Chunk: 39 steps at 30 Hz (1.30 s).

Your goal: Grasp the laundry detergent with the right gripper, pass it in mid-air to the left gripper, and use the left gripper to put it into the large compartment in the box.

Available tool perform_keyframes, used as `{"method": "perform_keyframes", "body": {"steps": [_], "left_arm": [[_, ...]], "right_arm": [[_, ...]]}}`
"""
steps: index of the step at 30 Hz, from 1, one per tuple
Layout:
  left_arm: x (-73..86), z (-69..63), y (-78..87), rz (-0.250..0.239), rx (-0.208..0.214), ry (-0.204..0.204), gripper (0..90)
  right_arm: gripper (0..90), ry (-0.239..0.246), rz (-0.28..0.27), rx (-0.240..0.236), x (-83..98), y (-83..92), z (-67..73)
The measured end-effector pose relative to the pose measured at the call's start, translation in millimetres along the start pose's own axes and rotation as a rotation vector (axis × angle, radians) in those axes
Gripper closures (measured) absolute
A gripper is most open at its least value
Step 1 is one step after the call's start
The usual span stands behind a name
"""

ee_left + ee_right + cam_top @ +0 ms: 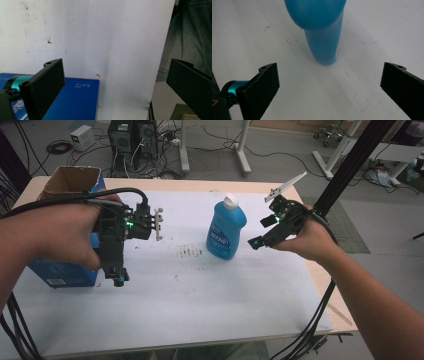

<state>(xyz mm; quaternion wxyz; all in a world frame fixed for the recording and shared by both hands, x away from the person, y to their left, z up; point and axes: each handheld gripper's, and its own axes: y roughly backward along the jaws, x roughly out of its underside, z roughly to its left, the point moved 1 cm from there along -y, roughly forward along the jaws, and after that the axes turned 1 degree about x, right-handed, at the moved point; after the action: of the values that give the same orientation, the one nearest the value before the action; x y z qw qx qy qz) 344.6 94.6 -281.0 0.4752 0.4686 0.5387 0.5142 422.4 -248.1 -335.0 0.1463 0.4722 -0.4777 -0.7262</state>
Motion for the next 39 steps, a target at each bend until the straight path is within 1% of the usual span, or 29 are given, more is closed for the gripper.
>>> {"method": "perform_keyframes", "body": {"steps": [3,4,6,8,11,19,21,23,25,29,32,33,34,37,39], "left_arm": [[1.6,-0.9,0.7,0.0,0.0,0.005,1.7],[2.1,-0.7,0.6,0.001,-0.002,0.001,1.7],[3.8,-1.1,0.0,-0.002,-0.002,0.009,1.7],[4.7,-0.8,-0.1,0.005,-0.001,0.006,1.7],[5.7,-1.3,-0.4,0.001,-0.003,0.01,1.7],[4.7,-2.5,2.8,-0.001,-0.007,0.002,1.7],[4.3,-2.9,2.9,0.002,-0.005,-0.002,1.7],[4.3,-3.3,2.5,0.003,-0.005,-0.002,1.7],[4.6,-3.3,1.9,0.003,-0.005,-0.001,1.7],[5.3,-3.4,2.0,0.005,-0.005,0.005,1.7],[5.9,-3.3,2.0,0.008,-0.003,0.002,1.7],[6.2,-3.5,1.9,0.007,-0.002,0.003,1.7],[7.2,-3.4,1.4,0.006,-0.002,0.003,1.7],[8.4,-3.4,1.7,0.012,-0.001,0.004,1.7],[9.9,-3.4,1.6,0.011,-0.002,0.007,1.7]], "right_arm": [[1.2,-0.009,-0.009,-0.004,3.3,-6.1,0.6],[1.2,-0.025,-0.021,-0.002,6.0,-10.5,1.9],[1.2,-0.036,-0.04,-0.004,7.6,-14.2,2.9],[1.2,-0.047,-0.07,-0.007,9.1,-17.8,3.0],[1.2,-0.072,-0.107,-0.005,11.3,-24.1,3.0],[1.1,-0.121,-0.166,0.0,15.6,-41.4,1.4],[1.1,-0.131,-0.168,-0.001,16.2,-45.2,1.4],[1.2,-0.145,-0.178,-0.014,16.9,-48.8,0.6],[1.2,-0.156,-0.189,-0.007,17.5,-51.9,0.3],[1.1,-0.169,-0.214,-0.004,17.3,-58.2,-0.1],[1.2,-0.181,-0.229,-0.018,15.0,-64.6,-0.7],[1.2,-0.181,-0.229,-0.018,15.0,-64.6,-0.7],[1.2,-0.187,-0.235,-0.021,13.6,-68.6,-0.8],[1.2,-0.196,-0.247,-0.025,12.2,-73.4,-1.2],[1.2,-0.189,-0.268,-0.027,10.2,-79.0,0.0]]}}
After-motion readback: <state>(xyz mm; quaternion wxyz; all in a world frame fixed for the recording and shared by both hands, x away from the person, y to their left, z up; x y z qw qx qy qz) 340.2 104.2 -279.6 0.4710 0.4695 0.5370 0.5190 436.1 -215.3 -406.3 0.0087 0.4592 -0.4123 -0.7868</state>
